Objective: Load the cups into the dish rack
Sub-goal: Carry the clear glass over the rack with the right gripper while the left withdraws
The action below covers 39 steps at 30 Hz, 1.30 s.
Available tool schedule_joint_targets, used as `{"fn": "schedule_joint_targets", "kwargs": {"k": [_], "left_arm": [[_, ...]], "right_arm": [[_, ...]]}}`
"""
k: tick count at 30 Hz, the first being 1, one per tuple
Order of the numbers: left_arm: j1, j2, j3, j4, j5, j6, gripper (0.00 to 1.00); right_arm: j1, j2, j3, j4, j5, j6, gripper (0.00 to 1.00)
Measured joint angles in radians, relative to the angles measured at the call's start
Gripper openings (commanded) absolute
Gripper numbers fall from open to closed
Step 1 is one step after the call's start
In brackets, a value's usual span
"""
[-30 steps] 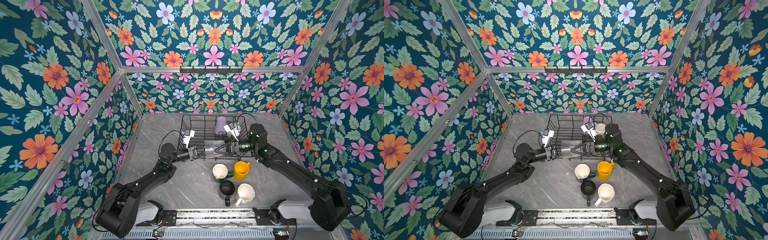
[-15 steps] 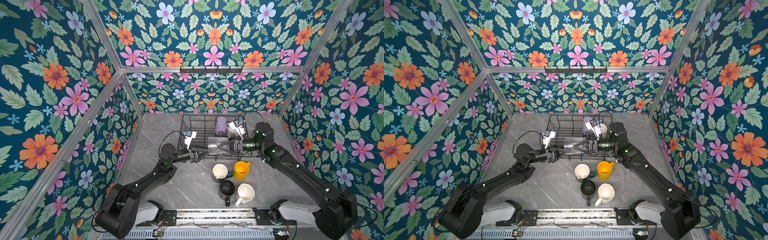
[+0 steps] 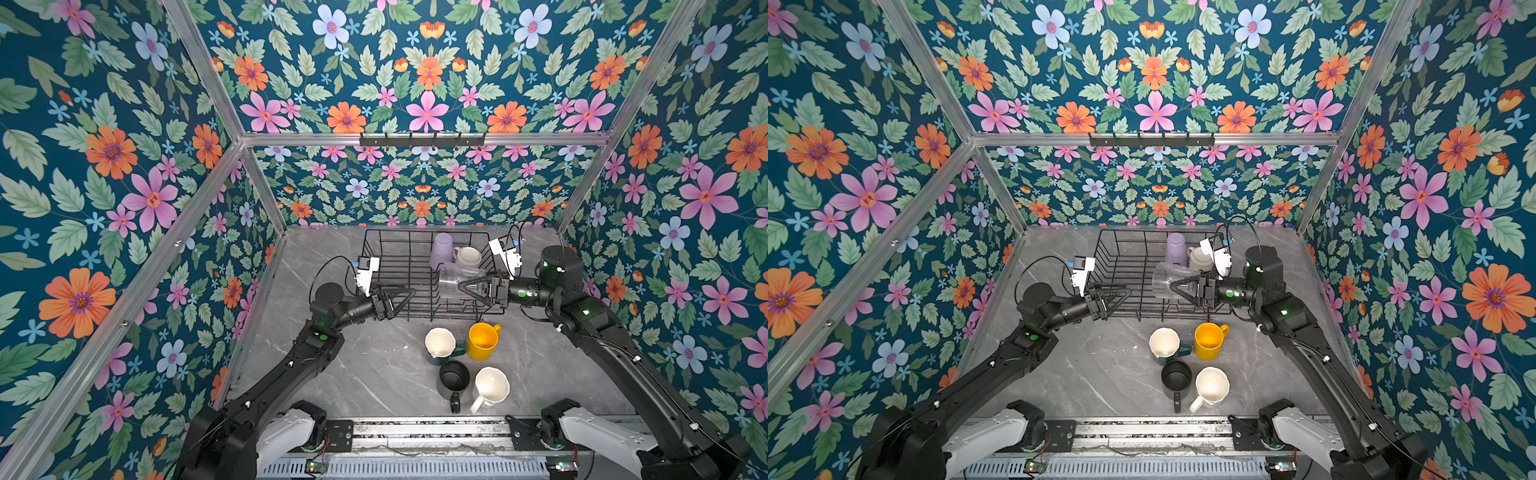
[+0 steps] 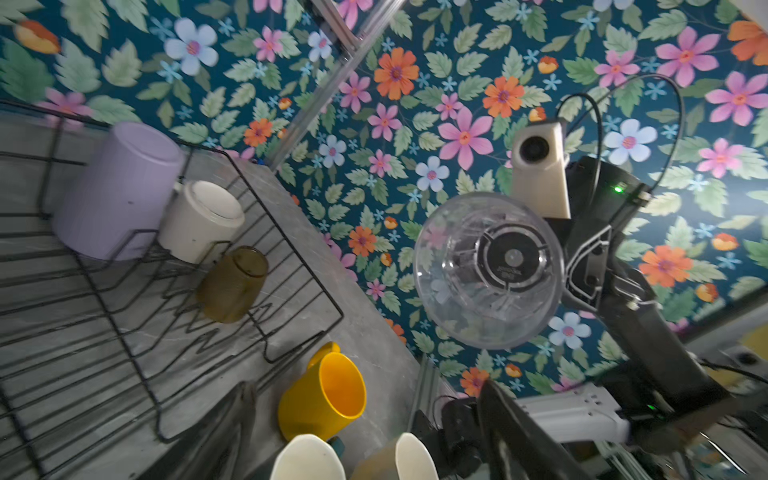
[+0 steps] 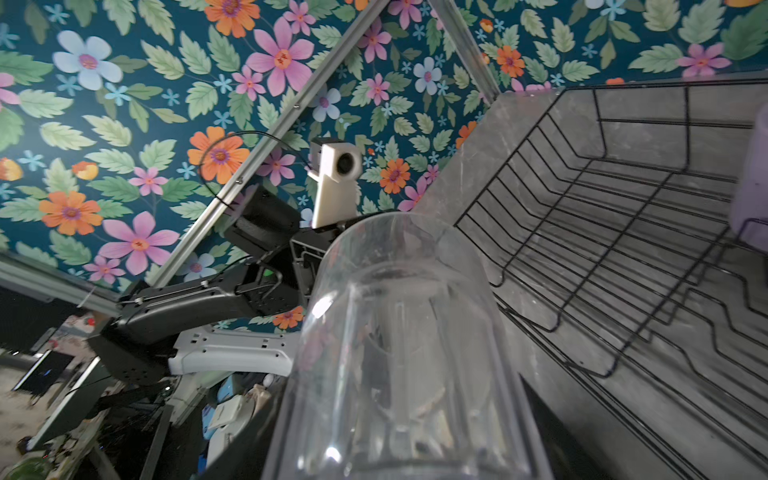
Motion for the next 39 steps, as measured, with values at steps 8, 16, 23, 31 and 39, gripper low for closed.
{"fn": "schedule_joint_targets", "kwargs": {"k": [8,16,23,31,39], "left_arm": [[0.007,-0.181,-0.045,-0.171,-0.307,0.087,0.98],[0.008,-0.266,-0.064,-0.241,-0.449,0.114,0.99],[0.008,-0.296,-0.053,-0.297,-0.518,0.142,1.0],[0.008,-0.341,-0.053,-0.338,-0.566,0.16,1.0],[0.009,-0.37,-0.053,-0.372,-0.587,0.164,1.0]], "right_arm": [[0.0,0.091,0.086,-0.178,0.246,-0.083,0.0],[0.052,0.263,0.22,-0.297,0.486,-0.169,0.0],[0.103,0.428,0.352,-0.372,0.638,-0.227,0.0],[0.134,0.579,0.476,-0.423,0.737,-0.272,0.0],[0.164,0.748,0.589,-0.487,0.799,-0.305,0.0]]}}
